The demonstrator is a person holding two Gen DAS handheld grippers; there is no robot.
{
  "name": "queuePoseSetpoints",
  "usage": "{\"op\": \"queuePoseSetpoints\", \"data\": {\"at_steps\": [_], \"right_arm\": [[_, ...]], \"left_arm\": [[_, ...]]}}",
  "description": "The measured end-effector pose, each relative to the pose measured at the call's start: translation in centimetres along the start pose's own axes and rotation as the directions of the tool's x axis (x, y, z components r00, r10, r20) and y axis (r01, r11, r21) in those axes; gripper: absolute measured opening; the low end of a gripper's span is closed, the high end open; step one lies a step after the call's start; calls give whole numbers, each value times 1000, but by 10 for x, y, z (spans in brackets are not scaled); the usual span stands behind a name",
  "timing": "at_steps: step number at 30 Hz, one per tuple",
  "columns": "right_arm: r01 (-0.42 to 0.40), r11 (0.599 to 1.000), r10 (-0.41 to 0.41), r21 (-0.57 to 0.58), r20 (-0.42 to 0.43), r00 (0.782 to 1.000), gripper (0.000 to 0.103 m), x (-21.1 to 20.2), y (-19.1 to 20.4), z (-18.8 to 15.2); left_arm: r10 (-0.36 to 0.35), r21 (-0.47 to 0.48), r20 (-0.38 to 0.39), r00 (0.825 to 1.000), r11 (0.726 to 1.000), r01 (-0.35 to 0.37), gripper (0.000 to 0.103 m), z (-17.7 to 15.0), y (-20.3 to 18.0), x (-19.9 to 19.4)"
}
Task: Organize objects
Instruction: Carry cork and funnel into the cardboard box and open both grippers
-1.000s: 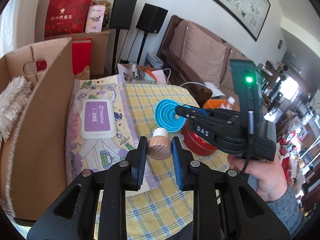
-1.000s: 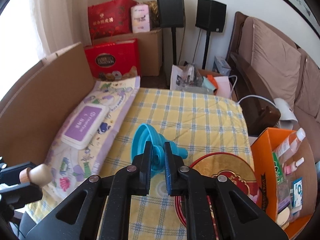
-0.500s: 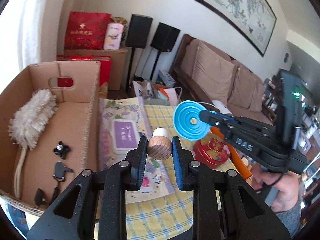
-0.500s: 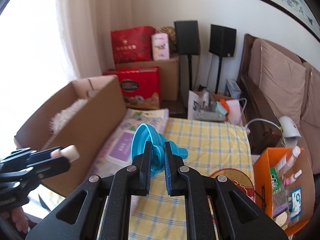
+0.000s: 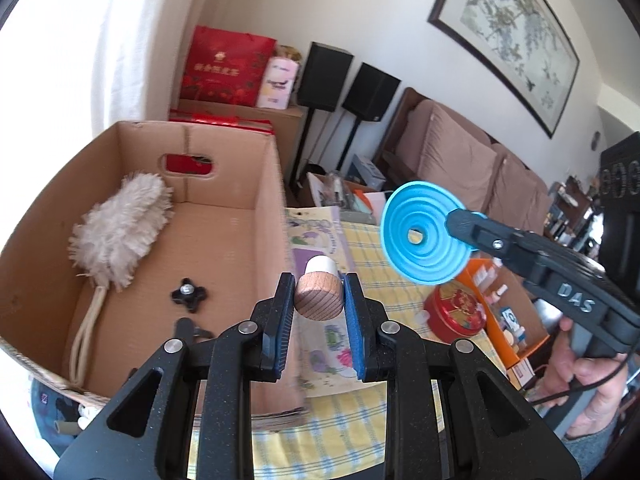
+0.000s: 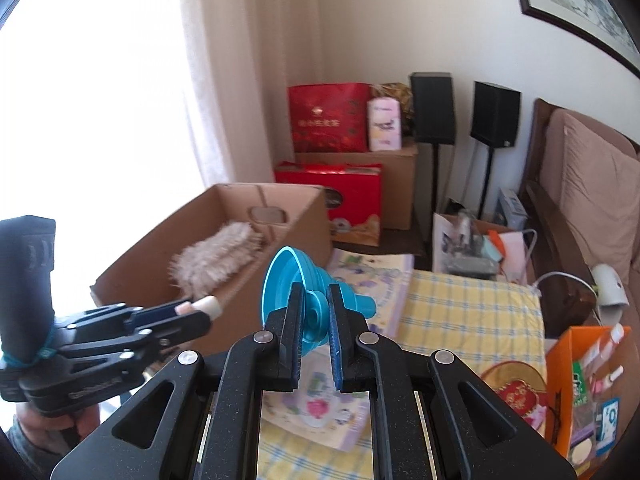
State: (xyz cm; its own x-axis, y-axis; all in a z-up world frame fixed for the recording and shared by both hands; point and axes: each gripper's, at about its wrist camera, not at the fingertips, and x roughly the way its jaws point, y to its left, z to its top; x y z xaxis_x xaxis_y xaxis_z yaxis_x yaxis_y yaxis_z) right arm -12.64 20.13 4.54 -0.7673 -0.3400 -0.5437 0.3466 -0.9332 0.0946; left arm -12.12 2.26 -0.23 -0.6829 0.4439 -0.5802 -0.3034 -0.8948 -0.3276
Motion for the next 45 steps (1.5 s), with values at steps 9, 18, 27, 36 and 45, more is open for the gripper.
{"op": "queuePoseSetpoints", "data": {"at_steps": [9,18,27,36,45], "right_arm": [[-92,995,92,-41,3,996,10,11,46,6],[-153,984,151,-89,-31,988,10,38,86,7],[-175,979,168,-103,-72,983,13,59,101,-1],[-147,985,143,-87,-54,988,31,49,91,-1],[-65,997,64,-42,-18,998,79,32,59,-4]], "left_arm": [[91,-32,-2,996,995,-91,23,-4,41,-12],[146,-56,-13,989,988,-146,22,-9,69,-15],[191,-74,10,981,979,-190,40,-8,84,-25],[163,-113,27,986,981,-159,72,-6,87,-29],[112,-102,18,993,989,-110,95,-5,73,-29]]}}
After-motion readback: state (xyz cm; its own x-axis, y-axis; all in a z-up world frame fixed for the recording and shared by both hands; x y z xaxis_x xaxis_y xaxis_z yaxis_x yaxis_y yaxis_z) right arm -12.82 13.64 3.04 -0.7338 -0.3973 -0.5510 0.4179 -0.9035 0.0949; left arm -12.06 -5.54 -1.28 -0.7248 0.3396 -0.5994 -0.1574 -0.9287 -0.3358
